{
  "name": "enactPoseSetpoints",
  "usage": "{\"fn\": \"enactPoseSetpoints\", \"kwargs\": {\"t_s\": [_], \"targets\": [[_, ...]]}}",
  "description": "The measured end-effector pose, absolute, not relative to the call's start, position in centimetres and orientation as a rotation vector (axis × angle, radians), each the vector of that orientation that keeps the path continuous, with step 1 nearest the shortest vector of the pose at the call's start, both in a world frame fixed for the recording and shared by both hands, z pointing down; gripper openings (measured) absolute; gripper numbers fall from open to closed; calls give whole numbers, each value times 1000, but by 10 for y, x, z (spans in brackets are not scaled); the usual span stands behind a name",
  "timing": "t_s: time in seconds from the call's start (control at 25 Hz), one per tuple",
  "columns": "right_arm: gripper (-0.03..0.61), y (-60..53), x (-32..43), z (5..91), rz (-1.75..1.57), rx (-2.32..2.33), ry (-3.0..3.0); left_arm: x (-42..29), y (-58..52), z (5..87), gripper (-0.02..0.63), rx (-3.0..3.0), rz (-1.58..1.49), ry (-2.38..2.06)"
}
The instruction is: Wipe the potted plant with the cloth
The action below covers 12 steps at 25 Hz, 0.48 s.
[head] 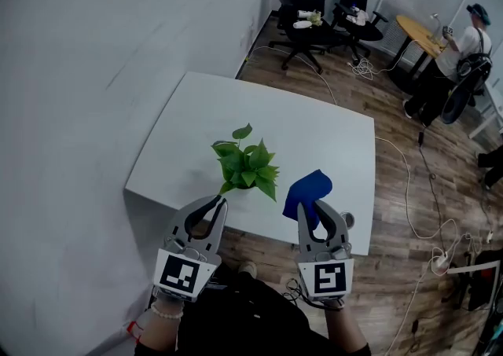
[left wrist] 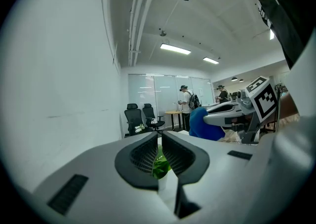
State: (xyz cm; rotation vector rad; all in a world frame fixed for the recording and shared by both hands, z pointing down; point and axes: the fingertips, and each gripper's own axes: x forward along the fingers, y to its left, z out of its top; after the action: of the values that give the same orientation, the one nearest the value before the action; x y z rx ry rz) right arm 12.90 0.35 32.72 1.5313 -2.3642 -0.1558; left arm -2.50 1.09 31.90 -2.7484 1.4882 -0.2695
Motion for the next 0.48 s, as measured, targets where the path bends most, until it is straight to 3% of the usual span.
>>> {"fn": "enactPoseSetpoints", "kwargs": {"t_s": [0.08,0.2,0.28,0.48], "targets": [[75,-1,134,332,-147,1530,-2360,-25,3,328,28,-2738,-290,1465],[75,-9,138,337,-135,1530,-2356,-25,-5,343,188,-2742,-330,1412],[75,-16,141,339,-135,1548,-2363,-25,-9,352,246,-2758,-373,1419],[75,-37,148,350,-164,1568,-2348,-23,-21,392,311,-2793,-491,1327]]}}
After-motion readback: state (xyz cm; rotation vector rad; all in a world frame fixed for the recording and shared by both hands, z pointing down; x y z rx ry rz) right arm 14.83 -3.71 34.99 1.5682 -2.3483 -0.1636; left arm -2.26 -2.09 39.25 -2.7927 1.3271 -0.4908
